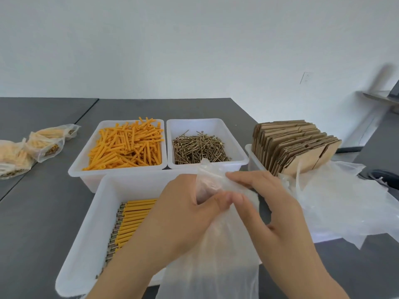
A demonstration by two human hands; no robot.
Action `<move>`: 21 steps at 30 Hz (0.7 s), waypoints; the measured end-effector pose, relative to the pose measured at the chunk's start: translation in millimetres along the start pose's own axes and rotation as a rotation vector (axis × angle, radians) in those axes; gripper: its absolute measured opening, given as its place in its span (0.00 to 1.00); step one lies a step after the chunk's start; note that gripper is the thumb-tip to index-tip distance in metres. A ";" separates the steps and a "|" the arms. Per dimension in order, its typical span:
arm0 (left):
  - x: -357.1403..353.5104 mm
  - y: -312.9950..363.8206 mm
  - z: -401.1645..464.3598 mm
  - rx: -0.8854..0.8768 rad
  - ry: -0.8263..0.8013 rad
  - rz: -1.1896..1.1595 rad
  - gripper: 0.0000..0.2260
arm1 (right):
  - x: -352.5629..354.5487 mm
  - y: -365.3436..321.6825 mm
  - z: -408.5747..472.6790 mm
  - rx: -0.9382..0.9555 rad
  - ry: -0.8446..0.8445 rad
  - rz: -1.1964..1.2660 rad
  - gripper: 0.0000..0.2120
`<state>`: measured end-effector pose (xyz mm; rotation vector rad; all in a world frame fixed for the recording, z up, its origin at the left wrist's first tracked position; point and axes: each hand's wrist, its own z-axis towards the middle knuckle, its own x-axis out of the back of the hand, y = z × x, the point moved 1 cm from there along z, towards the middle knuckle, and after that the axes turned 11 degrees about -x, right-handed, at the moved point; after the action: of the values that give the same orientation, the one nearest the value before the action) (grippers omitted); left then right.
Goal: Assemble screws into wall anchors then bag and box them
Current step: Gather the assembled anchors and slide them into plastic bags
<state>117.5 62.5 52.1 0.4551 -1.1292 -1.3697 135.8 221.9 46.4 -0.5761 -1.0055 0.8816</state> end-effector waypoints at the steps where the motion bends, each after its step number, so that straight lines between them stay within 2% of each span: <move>1: -0.8 0.6 -1.9 -0.008 -0.012 0.019 0.21 | -0.8 -1.0 0.6 -0.029 -0.035 0.048 0.10; 5: 0.1 -1.2 -9.7 0.032 -0.023 0.047 0.17 | 3.1 -5.0 0.5 -0.034 -0.048 0.071 0.04; 7: 0.3 -4.6 -13.8 0.039 -0.024 0.069 0.19 | 3.8 -4.5 -1.1 -0.041 -0.076 0.044 0.03; 10: 0.1 -9.1 -18.9 0.044 -0.038 0.118 0.20 | 3.2 -1.9 -3.5 0.000 -0.083 -0.082 0.08; 13: -0.1 -12.4 -22.7 0.064 -0.080 0.141 0.21 | 1.4 -3.8 -8.1 0.056 -0.082 -0.131 0.06; 16: -1.3 -15.7 -23.4 0.082 -0.102 0.122 0.22 | 2.1 -2.3 -10.4 0.102 -0.075 -0.149 0.08; 19: 3.8 -14.2 -22.5 0.131 -0.173 0.047 0.18 | 3.3 2.5 -9.0 -0.013 -0.288 -0.040 0.15; 21: 15.6 -12.8 -21.3 0.211 -0.225 0.098 0.19 | 4.2 4.1 -6.0 -0.120 -0.411 0.024 0.15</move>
<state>125.6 38.2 37.8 0.3968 -1.4711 -1.2435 140.7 227.5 42.6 -0.5179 -1.4334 0.9879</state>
